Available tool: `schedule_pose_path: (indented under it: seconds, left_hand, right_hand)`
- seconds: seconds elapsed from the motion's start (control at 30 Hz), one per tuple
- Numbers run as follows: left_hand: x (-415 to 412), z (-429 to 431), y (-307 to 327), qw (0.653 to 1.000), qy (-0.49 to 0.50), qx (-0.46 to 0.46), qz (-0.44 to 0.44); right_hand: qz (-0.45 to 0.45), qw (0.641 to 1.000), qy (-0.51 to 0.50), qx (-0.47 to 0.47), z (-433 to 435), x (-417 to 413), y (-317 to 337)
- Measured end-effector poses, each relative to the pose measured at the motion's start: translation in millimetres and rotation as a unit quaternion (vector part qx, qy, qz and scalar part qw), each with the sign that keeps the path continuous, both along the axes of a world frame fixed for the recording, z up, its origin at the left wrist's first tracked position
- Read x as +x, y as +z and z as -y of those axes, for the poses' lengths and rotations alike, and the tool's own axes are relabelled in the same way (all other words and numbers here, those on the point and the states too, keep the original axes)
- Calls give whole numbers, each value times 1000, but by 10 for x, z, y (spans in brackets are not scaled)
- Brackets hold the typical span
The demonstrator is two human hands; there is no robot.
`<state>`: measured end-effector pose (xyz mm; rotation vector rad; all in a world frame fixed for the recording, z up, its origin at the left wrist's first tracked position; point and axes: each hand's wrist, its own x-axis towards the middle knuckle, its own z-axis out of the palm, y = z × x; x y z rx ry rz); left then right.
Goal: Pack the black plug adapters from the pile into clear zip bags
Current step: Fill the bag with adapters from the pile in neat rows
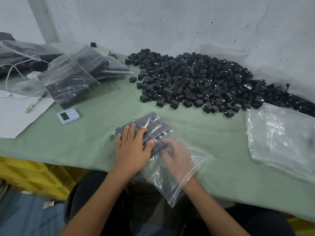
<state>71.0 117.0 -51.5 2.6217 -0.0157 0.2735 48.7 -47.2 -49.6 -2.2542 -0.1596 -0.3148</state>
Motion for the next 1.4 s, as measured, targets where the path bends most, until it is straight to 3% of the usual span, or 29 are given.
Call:
schedule_pose_path:
  seconds: [0.13, 0.27, 0.4, 0.57, 0.97, 1.1, 1.4]
  left_hand:
    - [-7, -13, 10, 1000, -2, 3, -2]
    - [-14, -8, 15, 1000, -3, 2, 1]
    - [-10, 1, 19, 1000, -1, 3, 3]
    - [-5, -4, 12, 1000, 1, 3, 1]
    - [13, -20, -25, 1000, -3, 5, 6]
    - [13, -31, -25, 1000, -7, 9, 5]
    - [17, -33, -50, 1000, -5, 21, 5]
  right_hand:
    - [-66, 998, 1, -17, -58, 73, 28]
    - [-23, 998, 58, 22, 11, 75, 16]
    - [-46, 992, 100, 55, 43, 57, 8]
    - [-70, 994, 64, 47, 52, 100, 62]
    - [-102, 988, 108, 47, 54, 234, -70]
    - [-108, 989, 97, -13, 58, 246, -113]
    - [-119, 990, 66, 22, 23, 134, -74]
